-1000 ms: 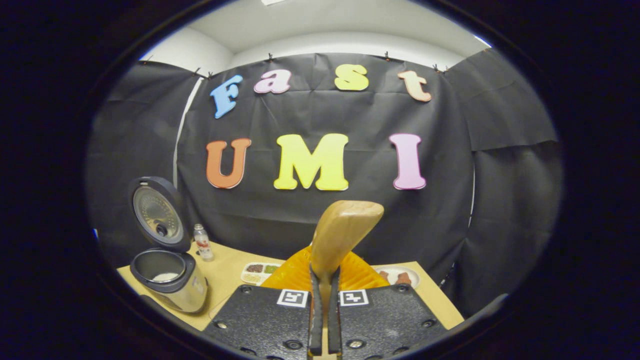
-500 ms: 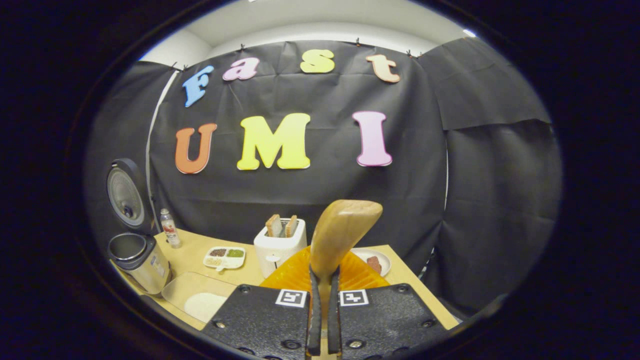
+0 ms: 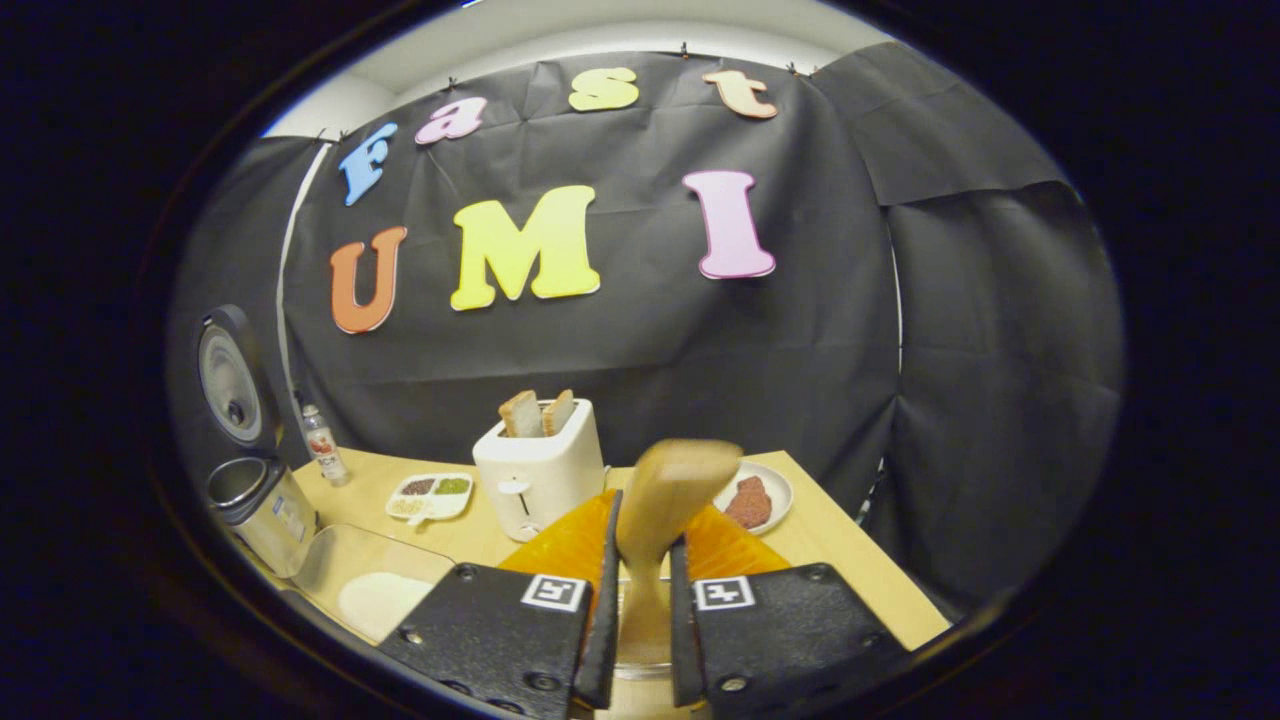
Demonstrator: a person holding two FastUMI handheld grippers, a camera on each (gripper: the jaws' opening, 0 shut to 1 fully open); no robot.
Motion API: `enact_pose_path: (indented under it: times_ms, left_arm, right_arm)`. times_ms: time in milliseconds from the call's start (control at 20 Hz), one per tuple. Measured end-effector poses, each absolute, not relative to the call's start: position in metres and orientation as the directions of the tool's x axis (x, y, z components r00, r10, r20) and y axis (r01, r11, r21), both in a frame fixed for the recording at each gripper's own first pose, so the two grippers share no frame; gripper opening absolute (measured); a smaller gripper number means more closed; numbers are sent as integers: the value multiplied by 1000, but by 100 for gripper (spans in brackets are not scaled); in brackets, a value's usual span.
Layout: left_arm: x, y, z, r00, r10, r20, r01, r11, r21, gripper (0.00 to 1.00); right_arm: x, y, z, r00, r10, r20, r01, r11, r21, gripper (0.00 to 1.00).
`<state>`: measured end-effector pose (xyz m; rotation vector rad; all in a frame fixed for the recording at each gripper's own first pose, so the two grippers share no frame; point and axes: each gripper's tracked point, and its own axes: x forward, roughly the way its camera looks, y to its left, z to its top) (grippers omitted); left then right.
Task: Close the left gripper, press the button to open the rice cooker; take a wooden spoon from the chopstick holder with the right hand, scoop a spoonful of rice and pour it into the rice cooker, then put the wooden spoon back into the chopstick holder.
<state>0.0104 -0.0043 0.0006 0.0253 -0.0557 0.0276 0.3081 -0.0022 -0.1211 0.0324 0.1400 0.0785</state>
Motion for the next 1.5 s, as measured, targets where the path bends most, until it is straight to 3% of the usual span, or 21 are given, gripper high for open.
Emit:
enact_pose_path:
  times_ms: [50, 200, 250, 350, 500, 550, 600, 950, 1500]
  left_arm:
    - [11, -4, 2, 998, 28, 60, -30, 999, 19, 96]
    - [14, 1, 7, 998, 27, 65, -27, 1000, -8, 100]
    - [15, 2, 9, 998, 23, 63, -22, 1000, -13, 96]
    - [16, 8, 14, 998, 30, 59, -30, 1000, -5, 96]
    - [22, 16, 22, 997, 35, 64, -35, 999, 5, 96]
    - [24, 16, 25, 998, 27, 63, -27, 1000, -5, 100]
    - [27, 18, 28, 998, 18, 65, -17, 1000, -15, 96]
    - [55, 49, 65, 993, 44, 107, -41, 999, -34, 96]
    - [126, 105, 151, 979, 119, 166, -120, 993, -7, 95]
  right_arm:
    - [305, -5, -116, 990, 75, -123, -72, 997, 33, 51]
    - [288, -19, -79, 1000, 13, -26, -14, 1000, -19, 87]
    - [277, -23, -65, 1000, -9, 15, 9, 999, -30, 100]
    - [252, -25, -38, 996, -37, 76, 41, 998, -48, 100]
    - [204, -29, -21, 994, -85, 70, 89, 995, -53, 100]
    - [188, -24, -18, 995, -78, 62, 81, 996, -40, 100]
    - [170, -21, -18, 996, -70, 49, 71, 997, -24, 100]
    - [69, -7, -17, 998, -20, 59, 20, 1000, -2, 100]
    - [14, -1, -5, 995, 43, 93, -42, 999, -13, 100]
